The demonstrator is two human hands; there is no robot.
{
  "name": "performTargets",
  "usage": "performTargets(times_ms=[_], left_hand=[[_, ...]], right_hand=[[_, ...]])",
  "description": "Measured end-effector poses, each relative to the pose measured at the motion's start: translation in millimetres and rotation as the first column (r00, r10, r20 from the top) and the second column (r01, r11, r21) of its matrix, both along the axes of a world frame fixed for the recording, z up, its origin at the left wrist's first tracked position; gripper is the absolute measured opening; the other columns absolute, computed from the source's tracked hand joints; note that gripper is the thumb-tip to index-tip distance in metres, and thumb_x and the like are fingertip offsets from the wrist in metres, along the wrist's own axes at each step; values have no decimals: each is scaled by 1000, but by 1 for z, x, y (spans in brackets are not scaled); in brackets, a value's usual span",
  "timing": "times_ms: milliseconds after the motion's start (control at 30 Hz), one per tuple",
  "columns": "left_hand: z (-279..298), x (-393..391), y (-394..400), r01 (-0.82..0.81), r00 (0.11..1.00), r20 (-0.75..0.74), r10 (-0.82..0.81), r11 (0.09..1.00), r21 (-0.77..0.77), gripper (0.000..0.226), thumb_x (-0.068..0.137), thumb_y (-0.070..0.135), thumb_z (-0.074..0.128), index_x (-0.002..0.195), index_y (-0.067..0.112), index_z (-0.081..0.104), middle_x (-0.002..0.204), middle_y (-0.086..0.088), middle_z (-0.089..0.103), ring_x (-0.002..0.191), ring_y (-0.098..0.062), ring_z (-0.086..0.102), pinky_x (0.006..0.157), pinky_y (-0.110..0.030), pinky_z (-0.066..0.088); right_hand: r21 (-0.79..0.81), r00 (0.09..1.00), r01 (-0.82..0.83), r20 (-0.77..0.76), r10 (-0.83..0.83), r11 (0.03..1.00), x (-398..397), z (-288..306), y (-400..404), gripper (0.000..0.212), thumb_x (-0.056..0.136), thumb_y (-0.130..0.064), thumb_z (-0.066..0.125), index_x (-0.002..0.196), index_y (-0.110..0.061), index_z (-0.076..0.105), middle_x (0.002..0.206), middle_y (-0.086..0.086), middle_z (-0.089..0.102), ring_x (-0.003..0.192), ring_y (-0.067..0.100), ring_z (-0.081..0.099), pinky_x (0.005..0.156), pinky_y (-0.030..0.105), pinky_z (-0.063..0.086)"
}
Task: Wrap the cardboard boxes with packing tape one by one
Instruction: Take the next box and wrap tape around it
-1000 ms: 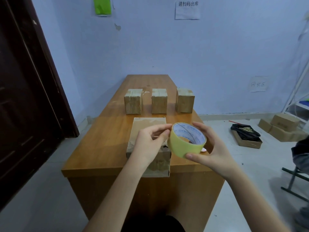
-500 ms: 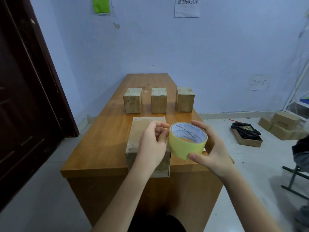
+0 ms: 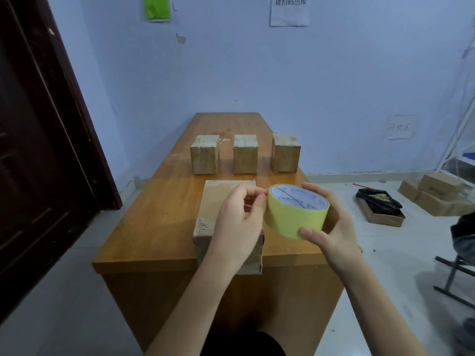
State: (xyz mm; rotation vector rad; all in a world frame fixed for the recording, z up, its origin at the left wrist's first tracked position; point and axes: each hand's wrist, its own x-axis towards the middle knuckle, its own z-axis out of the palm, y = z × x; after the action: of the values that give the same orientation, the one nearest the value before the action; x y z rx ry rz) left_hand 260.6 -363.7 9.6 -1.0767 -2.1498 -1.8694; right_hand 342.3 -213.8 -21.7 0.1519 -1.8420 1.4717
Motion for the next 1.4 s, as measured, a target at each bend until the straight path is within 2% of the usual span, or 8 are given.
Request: performTargets(times_ms=[267, 400, 567, 733, 900, 1167, 1300, 1400], left_hand=[[9, 3, 9, 31, 946, 317, -70, 991, 128, 11, 95, 26, 47, 93, 25, 57, 96, 4, 67, 91, -8, 64, 74, -25, 56], [5, 7, 12, 2, 952, 305, -35, 994, 108, 10, 95, 29, 44, 89, 28, 52, 96, 4, 63, 90, -7, 62, 64, -14, 52], [7, 11, 12, -72, 969, 240, 52, 995, 76, 11, 96, 27, 44, 87, 31, 49, 90, 7, 59, 86, -5, 58, 68, -16, 48], [11, -2, -7, -142, 968, 221, 117, 984, 104, 10, 96, 24, 46, 89, 25, 54, 84, 6, 57, 78, -6, 52, 70, -19, 43], [16, -9, -17, -50, 900, 435, 15, 996, 70, 24, 96, 25, 47, 75, 17, 53, 59, 7, 47, 58, -6, 45, 58, -20, 42], [12, -6, -10, -439, 898, -63, 435, 894, -90, 12, 98, 29, 38, 93, 20, 43, 82, 11, 46, 72, -5, 46, 59, -8, 40], [18, -25, -24, -549, 836, -132, 533, 819, -168, 9, 97, 24, 44, 91, 18, 43, 79, 11, 45, 67, -1, 44, 57, -4, 39], [13, -27, -27, -540, 842, -158, 516, 802, -257, 10, 97, 26, 45, 94, 16, 47, 81, 9, 47, 68, -2, 44, 50, -13, 34]], right_hand=[[23, 999, -4, -43, 4, 1000, -3, 8, -22, 93, 63, -72, 69, 130, -14, 42, 128, 5, 54, 116, 15, 57, 83, 19, 51], [-85, 977, 150, -141, -161, 985, -8, 10, -32, 61, 65, -63, 70, 103, -19, 52, 108, 11, 62, 104, 15, 62, 73, 22, 53], [-239, 942, 228, -190, -276, 944, -16, 13, -35, 34, 64, -48, 60, 79, -20, 47, 73, -9, 49, 71, 3, 54, 55, 17, 41], [66, 914, 372, -197, -354, 926, -8, 33, -28, 21, 74, -49, 53, 74, -31, 42, 62, -21, 47, 56, 0, 43, 50, 11, 34], [165, 954, 266, -187, -235, 950, -9, 50, -32, 17, 83, -43, 42, 73, -29, 39, 61, -22, 45, 56, -3, 41, 54, 8, 32], [238, 899, 414, -258, -353, 879, -16, 59, -46, 19, 78, -38, 44, 64, -29, 37, 51, -14, 40, 49, 0, 40, 47, 9, 26], [508, 826, 513, -75, -558, 692, -13, 57, -28, 27, 76, -40, 46, 63, -17, 41, 51, -7, 34, 49, 10, 36, 47, 22, 25], [533, 869, 399, 41, -493, 746, -13, 58, -19, 25, 78, -39, 49, 65, -19, 47, 53, -6, 41, 53, 9, 41, 50, 22, 29]])
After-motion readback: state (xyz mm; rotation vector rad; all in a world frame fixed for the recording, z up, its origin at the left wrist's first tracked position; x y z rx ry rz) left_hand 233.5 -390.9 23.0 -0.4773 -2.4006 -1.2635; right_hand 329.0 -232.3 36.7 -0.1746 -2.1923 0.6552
